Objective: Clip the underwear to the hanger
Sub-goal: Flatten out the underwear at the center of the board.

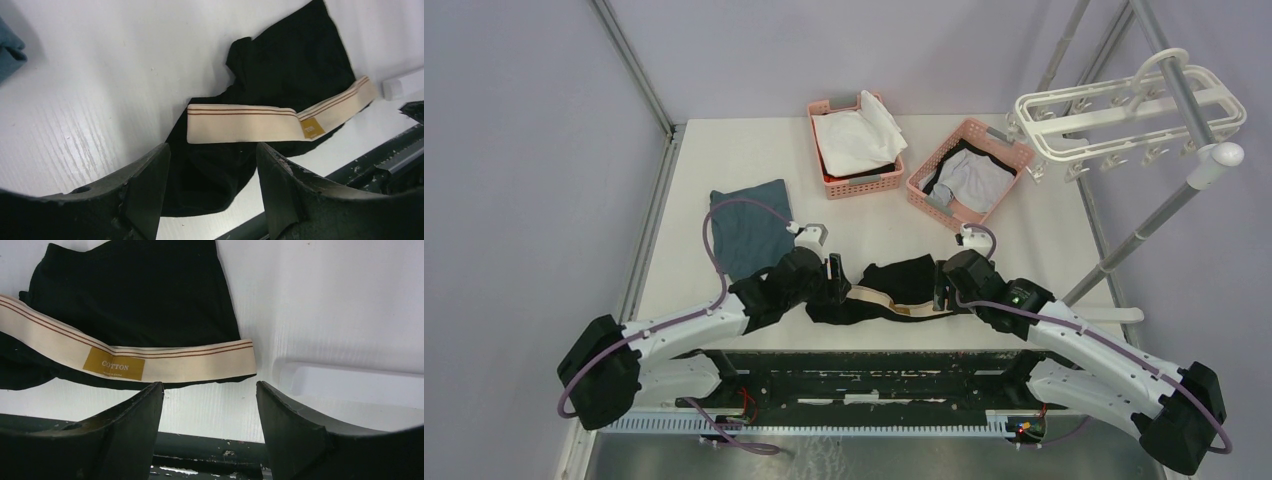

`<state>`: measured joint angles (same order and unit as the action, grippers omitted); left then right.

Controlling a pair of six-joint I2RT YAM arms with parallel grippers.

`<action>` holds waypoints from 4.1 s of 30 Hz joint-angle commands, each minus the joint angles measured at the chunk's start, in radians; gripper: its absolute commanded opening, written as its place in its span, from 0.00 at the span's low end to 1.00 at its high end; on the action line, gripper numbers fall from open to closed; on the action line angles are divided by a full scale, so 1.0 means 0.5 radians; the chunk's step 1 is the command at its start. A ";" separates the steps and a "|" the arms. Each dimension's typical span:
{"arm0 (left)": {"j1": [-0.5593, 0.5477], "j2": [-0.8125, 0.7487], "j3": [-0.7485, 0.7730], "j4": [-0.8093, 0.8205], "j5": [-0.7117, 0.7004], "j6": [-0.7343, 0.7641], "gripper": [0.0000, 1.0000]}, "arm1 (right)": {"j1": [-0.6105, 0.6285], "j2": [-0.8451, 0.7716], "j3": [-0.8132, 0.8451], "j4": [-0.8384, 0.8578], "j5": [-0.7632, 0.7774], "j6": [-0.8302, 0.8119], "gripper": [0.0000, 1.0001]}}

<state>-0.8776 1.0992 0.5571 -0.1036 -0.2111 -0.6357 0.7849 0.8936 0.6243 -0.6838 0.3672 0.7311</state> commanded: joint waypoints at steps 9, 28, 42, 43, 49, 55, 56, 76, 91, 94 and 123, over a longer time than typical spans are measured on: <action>0.203 0.292 0.021 0.298 0.445 -0.067 0.64 | -0.002 0.006 -0.009 0.095 -0.031 -0.014 0.75; 0.263 0.447 0.057 0.325 0.518 0.008 0.23 | -0.002 -0.034 0.013 0.044 0.035 -0.041 0.75; 0.324 0.020 0.072 0.193 0.372 0.172 0.07 | -0.002 -0.046 0.006 0.040 0.058 -0.054 0.75; 0.323 0.031 0.068 0.192 0.371 0.173 0.11 | -0.002 -0.043 0.006 0.040 0.055 -0.055 0.75; 0.327 0.171 0.041 0.228 0.400 0.131 0.26 | -0.002 -0.056 0.005 0.038 0.045 -0.063 0.75; 0.361 0.225 0.031 0.252 0.402 0.062 0.57 | -0.002 -0.060 0.000 0.026 0.054 -0.079 0.75; 0.371 0.224 0.031 0.255 0.404 0.056 0.61 | -0.002 -0.058 0.000 0.026 0.053 -0.079 0.75; 0.525 0.525 -0.069 0.567 0.860 -0.057 0.78 | -0.002 0.031 0.021 0.087 -0.041 -0.061 0.75; 0.525 0.243 0.028 0.493 0.865 -0.054 0.07 | -0.002 -0.107 -0.012 -0.006 0.082 -0.063 0.75; 0.525 0.039 0.077 0.330 0.732 0.012 0.03 | -0.002 -0.164 -0.028 0.044 0.130 -0.101 0.75; 0.528 -0.468 0.356 -0.397 0.657 0.465 0.03 | -0.002 -0.248 -0.470 1.652 -1.583 -2.034 0.77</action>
<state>-0.6170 0.8970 0.6788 -0.2802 0.1387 -0.4782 0.7841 0.6739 0.3267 0.1051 -0.1928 -0.0536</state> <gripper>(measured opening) 0.057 0.775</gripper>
